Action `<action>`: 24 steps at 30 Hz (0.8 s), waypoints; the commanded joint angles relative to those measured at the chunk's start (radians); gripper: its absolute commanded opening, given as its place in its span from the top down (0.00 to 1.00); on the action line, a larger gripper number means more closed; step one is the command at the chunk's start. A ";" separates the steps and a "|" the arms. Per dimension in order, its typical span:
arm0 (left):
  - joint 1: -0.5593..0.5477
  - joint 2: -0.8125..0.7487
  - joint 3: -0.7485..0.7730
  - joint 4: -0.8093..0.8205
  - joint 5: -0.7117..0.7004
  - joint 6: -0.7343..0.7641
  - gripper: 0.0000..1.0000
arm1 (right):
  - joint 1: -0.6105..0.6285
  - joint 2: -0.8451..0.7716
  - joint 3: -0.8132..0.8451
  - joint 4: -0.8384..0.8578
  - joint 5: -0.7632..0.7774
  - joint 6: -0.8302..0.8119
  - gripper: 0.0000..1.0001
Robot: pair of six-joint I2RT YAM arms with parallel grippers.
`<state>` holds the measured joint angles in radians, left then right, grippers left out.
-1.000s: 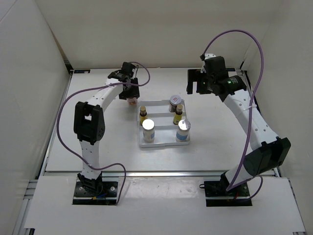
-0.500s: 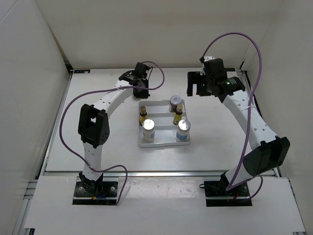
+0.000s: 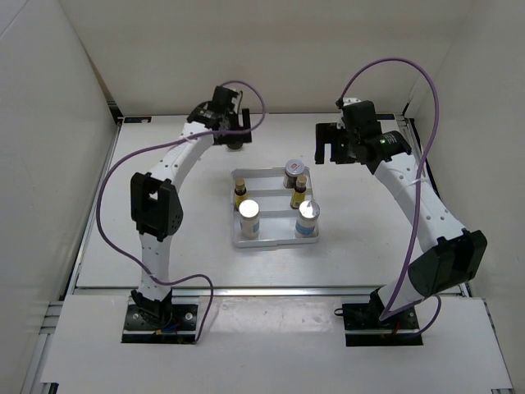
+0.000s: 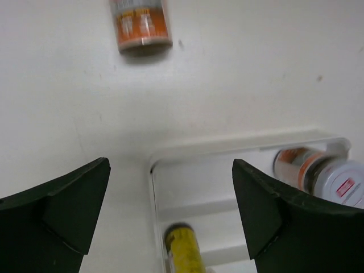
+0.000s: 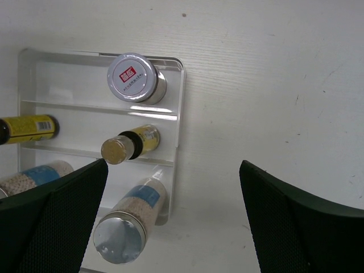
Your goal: Organize the condiment bottles
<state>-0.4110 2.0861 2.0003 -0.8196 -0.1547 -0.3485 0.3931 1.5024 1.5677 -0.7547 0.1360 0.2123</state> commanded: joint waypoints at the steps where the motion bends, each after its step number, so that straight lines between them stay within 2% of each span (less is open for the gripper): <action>1: 0.107 0.116 0.255 0.033 0.130 0.060 0.01 | -0.003 -0.039 -0.014 0.022 0.014 -0.005 0.00; 5: 0.181 0.330 0.577 -0.044 0.251 0.071 0.01 | -0.013 -0.030 -0.023 0.022 0.004 -0.014 0.00; 6: 0.190 0.379 0.612 -0.044 0.265 0.071 0.01 | -0.013 -0.030 -0.023 0.022 -0.007 -0.014 0.00; 13: 0.215 0.489 0.664 0.080 0.290 0.029 0.01 | -0.031 0.018 -0.034 0.022 -0.039 -0.025 0.00; 24: 0.186 0.558 0.664 0.295 0.280 -0.102 0.01 | -0.059 0.117 -0.001 0.000 -0.049 -0.044 0.00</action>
<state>-0.2241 2.6617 2.6186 -0.6300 0.1093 -0.4015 0.3454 1.6211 1.5398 -0.7567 0.0978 0.1852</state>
